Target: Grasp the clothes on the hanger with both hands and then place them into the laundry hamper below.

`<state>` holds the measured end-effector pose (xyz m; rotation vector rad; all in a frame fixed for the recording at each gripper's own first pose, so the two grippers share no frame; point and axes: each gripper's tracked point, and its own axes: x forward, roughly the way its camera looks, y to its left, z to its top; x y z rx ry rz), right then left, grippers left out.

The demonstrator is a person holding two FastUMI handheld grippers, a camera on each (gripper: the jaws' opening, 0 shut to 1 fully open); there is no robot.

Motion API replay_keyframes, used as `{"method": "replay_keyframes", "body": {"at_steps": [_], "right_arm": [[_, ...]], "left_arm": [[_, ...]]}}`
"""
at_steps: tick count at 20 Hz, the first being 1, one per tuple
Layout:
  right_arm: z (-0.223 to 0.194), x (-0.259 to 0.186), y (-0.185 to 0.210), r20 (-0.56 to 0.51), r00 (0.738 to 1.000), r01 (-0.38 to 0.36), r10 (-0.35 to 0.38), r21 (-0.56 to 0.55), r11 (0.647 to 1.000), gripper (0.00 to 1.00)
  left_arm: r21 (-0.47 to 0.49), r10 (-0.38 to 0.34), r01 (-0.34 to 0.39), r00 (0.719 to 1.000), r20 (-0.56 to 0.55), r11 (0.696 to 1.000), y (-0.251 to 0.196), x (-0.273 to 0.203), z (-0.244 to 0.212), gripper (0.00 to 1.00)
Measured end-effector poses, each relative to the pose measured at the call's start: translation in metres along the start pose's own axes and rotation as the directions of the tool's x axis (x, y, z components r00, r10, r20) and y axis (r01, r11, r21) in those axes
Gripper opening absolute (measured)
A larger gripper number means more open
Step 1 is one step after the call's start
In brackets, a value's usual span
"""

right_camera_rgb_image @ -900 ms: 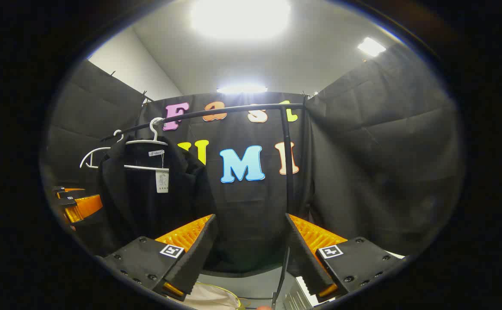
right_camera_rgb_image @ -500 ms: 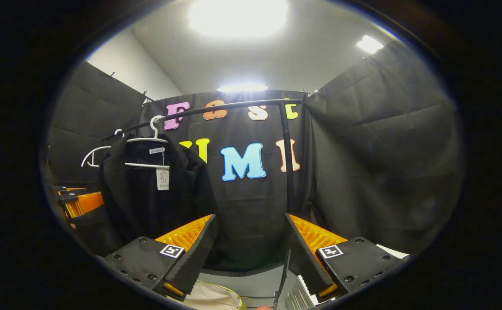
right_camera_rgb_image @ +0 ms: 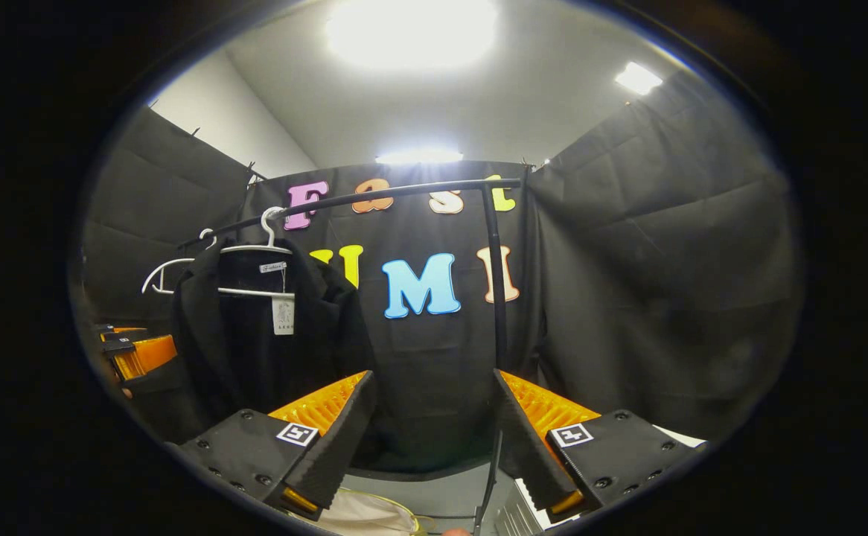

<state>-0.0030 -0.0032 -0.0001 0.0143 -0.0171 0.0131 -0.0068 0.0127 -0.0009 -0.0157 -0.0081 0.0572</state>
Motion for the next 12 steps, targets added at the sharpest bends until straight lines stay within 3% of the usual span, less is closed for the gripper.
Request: {"method": "replay_keyframes", "body": {"at_steps": [12], "right_arm": [[0.014, 0.008, 0.030, 0.030, 0.998, -0.047, 0.047, -0.001, 0.999, 0.97]], "left_arm": [[0.035, 0.029, -0.030, 0.999, 0.024, 0.999, 0.017, 0.001, 0.014, 0.87]]}}
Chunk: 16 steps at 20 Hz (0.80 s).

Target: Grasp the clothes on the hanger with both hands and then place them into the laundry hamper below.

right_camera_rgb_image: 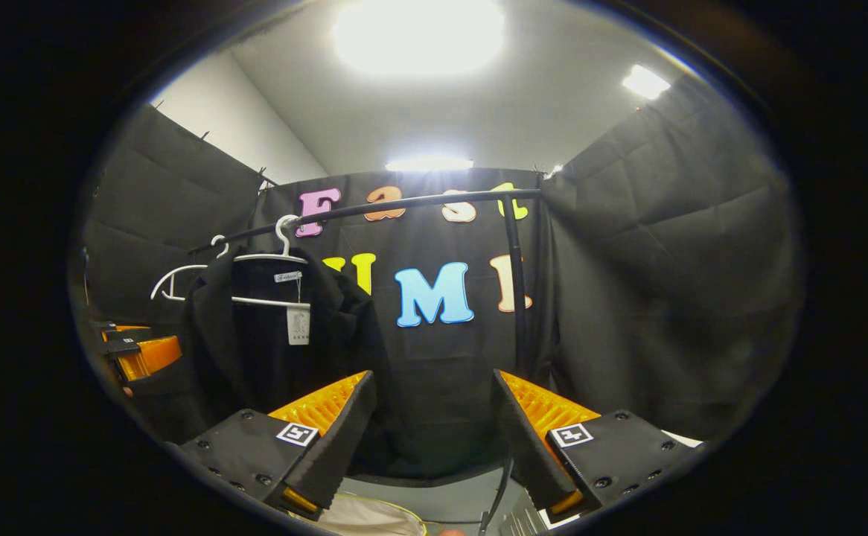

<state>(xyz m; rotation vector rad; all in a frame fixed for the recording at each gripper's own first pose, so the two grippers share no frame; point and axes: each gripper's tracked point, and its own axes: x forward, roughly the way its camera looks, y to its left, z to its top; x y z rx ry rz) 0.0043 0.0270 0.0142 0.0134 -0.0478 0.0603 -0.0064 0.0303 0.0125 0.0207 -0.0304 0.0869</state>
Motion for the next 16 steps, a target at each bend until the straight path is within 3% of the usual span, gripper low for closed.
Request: {"method": "replay_keyframes", "body": {"at_steps": [8, 16], "right_arm": [[0.014, 0.021, 0.036, 0.029, 0.999, -0.034, 0.034, -0.007, 0.999, 0.97], [0.024, 0.078, 0.080, 0.062, 0.978, -0.199, 0.200, -0.023, 0.980, 0.97]], "left_arm": [[-0.037, -0.025, 0.026, 1.000, 0.014, 0.999, 0.003, 0.012, 0.013, 0.87], [-0.006, 0.059, -0.059, 0.998, -0.001, 0.998, 0.004, 0.046, 0.017, 0.87]]}}
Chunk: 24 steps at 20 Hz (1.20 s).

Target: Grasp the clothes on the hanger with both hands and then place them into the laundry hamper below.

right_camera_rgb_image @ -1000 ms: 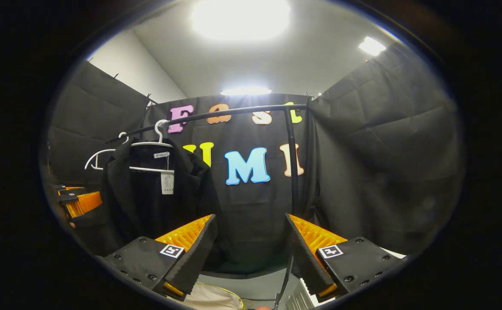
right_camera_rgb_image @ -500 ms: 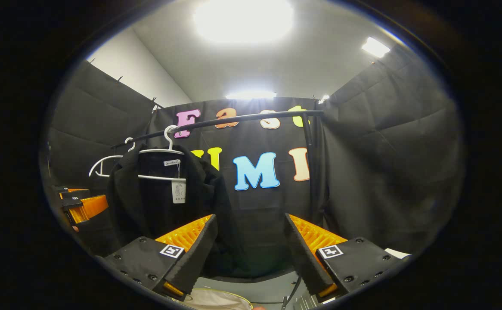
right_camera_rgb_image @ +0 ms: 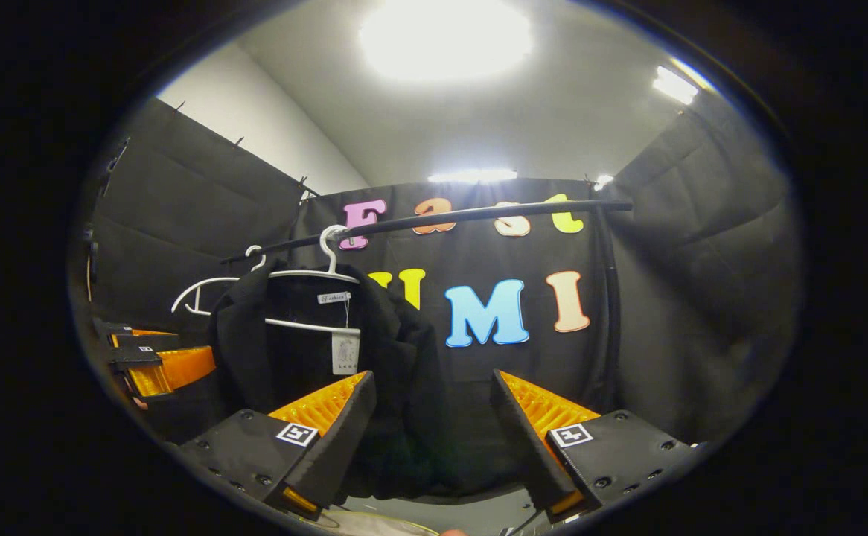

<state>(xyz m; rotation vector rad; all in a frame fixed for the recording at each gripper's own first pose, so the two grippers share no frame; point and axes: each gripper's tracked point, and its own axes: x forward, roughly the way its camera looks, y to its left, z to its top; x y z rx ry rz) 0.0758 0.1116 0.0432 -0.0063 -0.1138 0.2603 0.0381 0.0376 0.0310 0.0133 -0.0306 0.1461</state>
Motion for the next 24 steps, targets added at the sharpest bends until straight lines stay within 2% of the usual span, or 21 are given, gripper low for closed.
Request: {"method": "replay_keyframes", "body": {"at_steps": [4, 10, 16, 24], "right_arm": [[0.000, 0.035, 0.010, 0.005, 0.996, -0.089, 0.089, 0.025, 0.996, 0.97], [-0.006, 0.082, 0.024, 0.014, 0.986, -0.168, 0.167, 0.051, 0.985, 0.97], [-0.017, 0.126, 0.039, 0.000, 0.975, -0.220, 0.220, 0.064, 0.973, 0.97], [-0.033, 0.179, 0.053, -0.025, 0.969, -0.242, 0.246, 0.101, 0.965, 0.97]], "left_arm": [[0.030, 0.048, -0.048, 0.999, 0.003, 0.998, -0.007, 0.018, 0.003, 0.87], [0.088, 0.114, -0.115, 0.993, 0.010, 0.989, -0.011, 0.055, 0.013, 0.87], [0.114, 0.174, -0.174, 0.985, 0.003, 0.978, -0.008, 0.087, 0.010, 0.88], [0.122, 0.232, -0.226, 0.972, -0.035, 0.966, 0.002, 0.100, -0.002, 0.87]]}}
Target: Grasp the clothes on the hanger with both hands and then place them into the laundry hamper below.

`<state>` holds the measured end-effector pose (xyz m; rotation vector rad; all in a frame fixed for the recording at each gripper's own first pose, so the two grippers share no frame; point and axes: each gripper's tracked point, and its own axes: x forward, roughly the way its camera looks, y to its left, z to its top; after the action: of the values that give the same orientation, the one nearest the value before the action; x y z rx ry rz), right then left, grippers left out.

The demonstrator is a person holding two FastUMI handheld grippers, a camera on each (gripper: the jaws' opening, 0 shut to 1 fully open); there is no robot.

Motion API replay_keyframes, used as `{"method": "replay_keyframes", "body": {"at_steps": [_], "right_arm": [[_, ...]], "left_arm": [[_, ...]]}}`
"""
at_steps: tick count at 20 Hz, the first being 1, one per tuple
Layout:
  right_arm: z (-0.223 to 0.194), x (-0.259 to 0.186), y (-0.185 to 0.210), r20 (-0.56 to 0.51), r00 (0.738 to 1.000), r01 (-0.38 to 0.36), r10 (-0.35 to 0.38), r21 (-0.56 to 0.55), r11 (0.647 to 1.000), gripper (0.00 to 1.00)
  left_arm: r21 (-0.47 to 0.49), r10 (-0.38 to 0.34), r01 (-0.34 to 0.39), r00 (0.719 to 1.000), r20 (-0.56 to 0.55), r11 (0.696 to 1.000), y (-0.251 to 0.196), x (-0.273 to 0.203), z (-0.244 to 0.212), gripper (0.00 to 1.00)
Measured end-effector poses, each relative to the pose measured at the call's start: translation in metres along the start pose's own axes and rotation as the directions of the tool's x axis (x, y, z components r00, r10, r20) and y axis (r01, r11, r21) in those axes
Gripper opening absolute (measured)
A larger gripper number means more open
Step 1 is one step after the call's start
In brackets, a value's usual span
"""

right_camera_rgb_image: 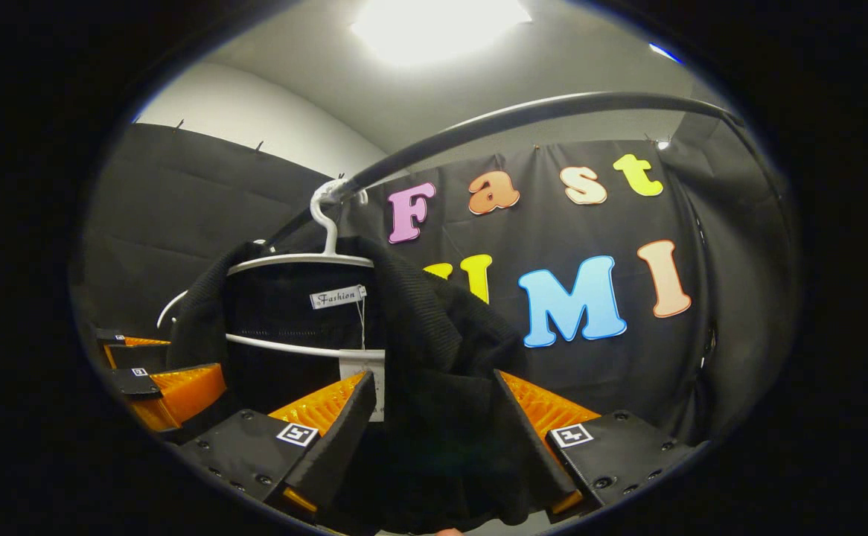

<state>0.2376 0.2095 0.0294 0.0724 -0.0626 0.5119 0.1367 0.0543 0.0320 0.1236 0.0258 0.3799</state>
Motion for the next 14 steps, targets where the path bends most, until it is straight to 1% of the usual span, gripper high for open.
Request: {"method": "replay_keyframes", "body": {"at_steps": [2, 5, 7, 8, 14], "right_arm": [[-0.006, 0.011, 0.000, -0.021, 1.000, 0.000, 0.001, 0.020, 1.000, 0.97], [-0.014, 0.025, 0.005, -0.050, 0.999, -0.017, 0.020, 0.058, 0.998, 0.98], [-0.019, 0.032, 0.012, -0.073, 0.996, -0.038, 0.045, 0.092, 0.995, 0.97], [-0.021, 0.035, 0.014, -0.079, 0.996, -0.042, 0.050, 0.100, 0.994, 0.92], [-0.035, 0.055, 0.011, -0.128, 0.992, 0.004, 0.010, 0.114, 0.994, 0.92]], "left_arm": [[-0.001, 0.017, -0.017, 1.000, -0.016, 1.000, 0.001, 0.005, -0.006, 0.87], [0.007, 0.031, -0.031, 0.999, -0.020, 0.999, 0.002, 0.012, -0.006, 0.87], [0.009, 0.037, -0.037, 0.999, -0.027, 0.999, 0.002, 0.020, -0.008, 0.87], [0.008, 0.039, -0.039, 0.999, -0.031, 0.999, 0.001, 0.022, -0.008, 0.87], [0.027, 0.089, -0.088, 0.995, -0.049, 0.996, 0.004, 0.039, -0.019, 0.88]]}}
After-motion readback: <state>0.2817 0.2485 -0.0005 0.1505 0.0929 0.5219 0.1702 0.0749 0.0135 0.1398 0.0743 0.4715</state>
